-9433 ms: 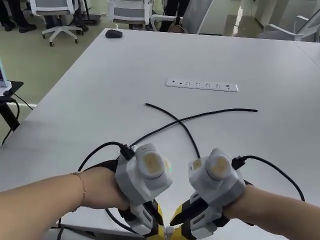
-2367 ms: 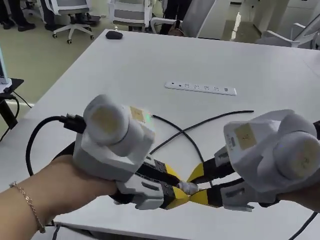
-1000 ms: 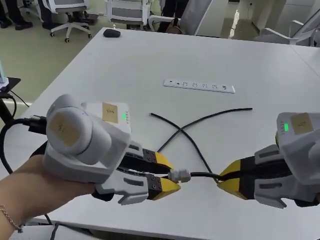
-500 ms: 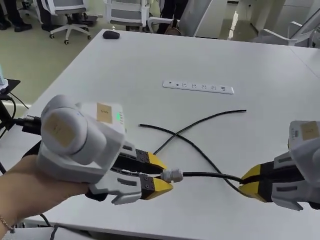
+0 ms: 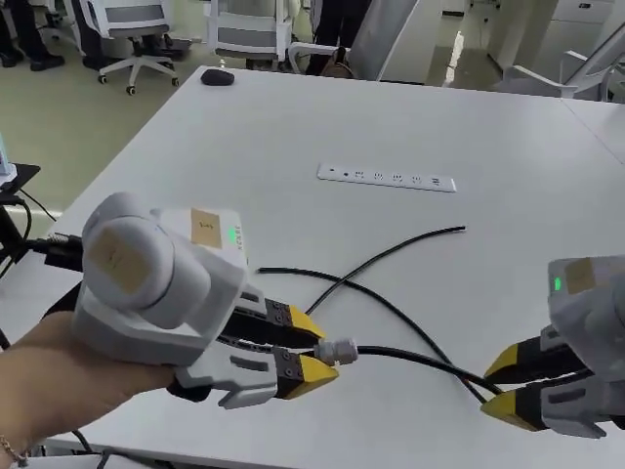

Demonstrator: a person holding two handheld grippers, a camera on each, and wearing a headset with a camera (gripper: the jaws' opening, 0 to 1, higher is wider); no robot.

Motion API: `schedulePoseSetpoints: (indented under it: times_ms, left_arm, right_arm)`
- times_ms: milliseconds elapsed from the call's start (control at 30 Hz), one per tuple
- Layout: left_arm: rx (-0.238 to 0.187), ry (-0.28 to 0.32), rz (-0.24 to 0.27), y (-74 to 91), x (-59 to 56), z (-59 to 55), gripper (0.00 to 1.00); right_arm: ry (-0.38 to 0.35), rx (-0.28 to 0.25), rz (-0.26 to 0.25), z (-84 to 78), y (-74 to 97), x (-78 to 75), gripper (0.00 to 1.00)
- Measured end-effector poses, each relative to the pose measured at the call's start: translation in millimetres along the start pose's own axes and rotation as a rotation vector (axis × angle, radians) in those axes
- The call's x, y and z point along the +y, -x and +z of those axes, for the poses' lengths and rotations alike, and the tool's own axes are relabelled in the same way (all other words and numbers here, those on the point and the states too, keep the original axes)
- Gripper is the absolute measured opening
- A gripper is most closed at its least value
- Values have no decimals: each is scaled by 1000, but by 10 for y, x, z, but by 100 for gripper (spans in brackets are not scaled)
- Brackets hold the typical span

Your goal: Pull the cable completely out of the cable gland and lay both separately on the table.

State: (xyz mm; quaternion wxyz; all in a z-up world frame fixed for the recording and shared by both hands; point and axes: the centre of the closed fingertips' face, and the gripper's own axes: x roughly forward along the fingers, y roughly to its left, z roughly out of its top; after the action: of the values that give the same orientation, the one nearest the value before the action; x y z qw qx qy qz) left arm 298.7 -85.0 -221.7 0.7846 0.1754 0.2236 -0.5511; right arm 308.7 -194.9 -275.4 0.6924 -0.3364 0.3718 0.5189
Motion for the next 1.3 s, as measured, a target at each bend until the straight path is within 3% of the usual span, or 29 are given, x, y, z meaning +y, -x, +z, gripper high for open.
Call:
schedulePoseSetpoints:
  times_ms: [67,167,233,333,567,667,933,1067,1300]
  left_arm:
    - [16,-14,0,-32,-14,-13,16]
    - [38,-38,-10,-74,-39,-29,16]
    - [56,-47,-22,-87,-51,-52,16]
    - [76,-68,-23,-96,-57,-69,16]
    - [65,-83,-29,-132,-80,-46,16]
    - [69,-82,-39,-137,-103,-59,16]
    - [39,-74,-35,-141,-93,-9,16]
    - [62,-81,-20,-121,-40,-61,16]
    - [59,-66,0,-66,25,-84,16]
  right_arm:
    - [14,-56,26,203,-15,77,17]
    - [20,-186,78,585,21,228,20]
    - [46,-219,92,721,46,286,19]
    - [86,-222,94,807,43,337,17]
    - [117,-188,94,834,-66,405,13]
    - [139,-178,74,808,-64,382,3]
    - [79,-216,72,791,-27,341,3]
    - [69,-198,56,691,-25,298,3]
    - [26,-204,43,577,47,203,3]
